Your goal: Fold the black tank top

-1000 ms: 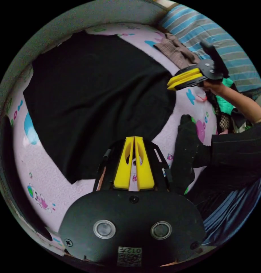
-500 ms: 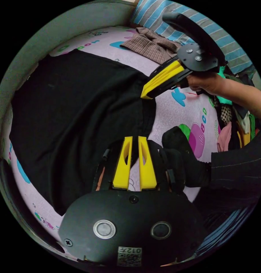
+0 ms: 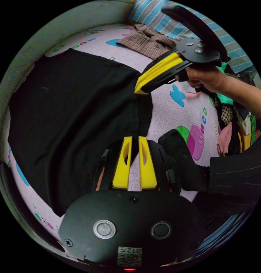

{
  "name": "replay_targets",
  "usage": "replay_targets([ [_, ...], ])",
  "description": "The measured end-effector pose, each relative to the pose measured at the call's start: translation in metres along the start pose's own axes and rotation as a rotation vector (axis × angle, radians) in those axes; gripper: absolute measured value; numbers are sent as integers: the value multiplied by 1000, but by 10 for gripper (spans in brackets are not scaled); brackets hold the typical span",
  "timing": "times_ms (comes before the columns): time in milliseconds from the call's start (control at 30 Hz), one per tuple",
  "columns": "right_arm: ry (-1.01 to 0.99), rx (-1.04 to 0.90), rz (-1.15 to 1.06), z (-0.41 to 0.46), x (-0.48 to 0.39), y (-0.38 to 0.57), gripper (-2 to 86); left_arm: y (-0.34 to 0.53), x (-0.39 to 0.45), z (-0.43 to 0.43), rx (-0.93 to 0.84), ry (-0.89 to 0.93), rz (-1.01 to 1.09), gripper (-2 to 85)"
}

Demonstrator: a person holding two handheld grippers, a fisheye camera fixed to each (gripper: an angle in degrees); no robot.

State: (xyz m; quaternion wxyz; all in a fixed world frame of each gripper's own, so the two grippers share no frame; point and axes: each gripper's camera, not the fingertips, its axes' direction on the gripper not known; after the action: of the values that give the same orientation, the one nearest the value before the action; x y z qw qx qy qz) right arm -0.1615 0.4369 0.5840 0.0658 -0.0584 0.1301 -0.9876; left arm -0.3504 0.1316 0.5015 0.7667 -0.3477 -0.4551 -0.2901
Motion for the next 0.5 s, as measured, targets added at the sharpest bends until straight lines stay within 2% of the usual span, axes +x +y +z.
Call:
replay_targets([
  [133,46,-99,-28,13,-10,-9,-1,-2,-1,6,-31,-19,-6,13],
  [367,1,-135,7,12,-3,5,-9,6,-9,13,-82,100,-24,9],
  [500,-11,-143,52,10,3,9,-9,15,-16,7,-48,153,-39,8],
])
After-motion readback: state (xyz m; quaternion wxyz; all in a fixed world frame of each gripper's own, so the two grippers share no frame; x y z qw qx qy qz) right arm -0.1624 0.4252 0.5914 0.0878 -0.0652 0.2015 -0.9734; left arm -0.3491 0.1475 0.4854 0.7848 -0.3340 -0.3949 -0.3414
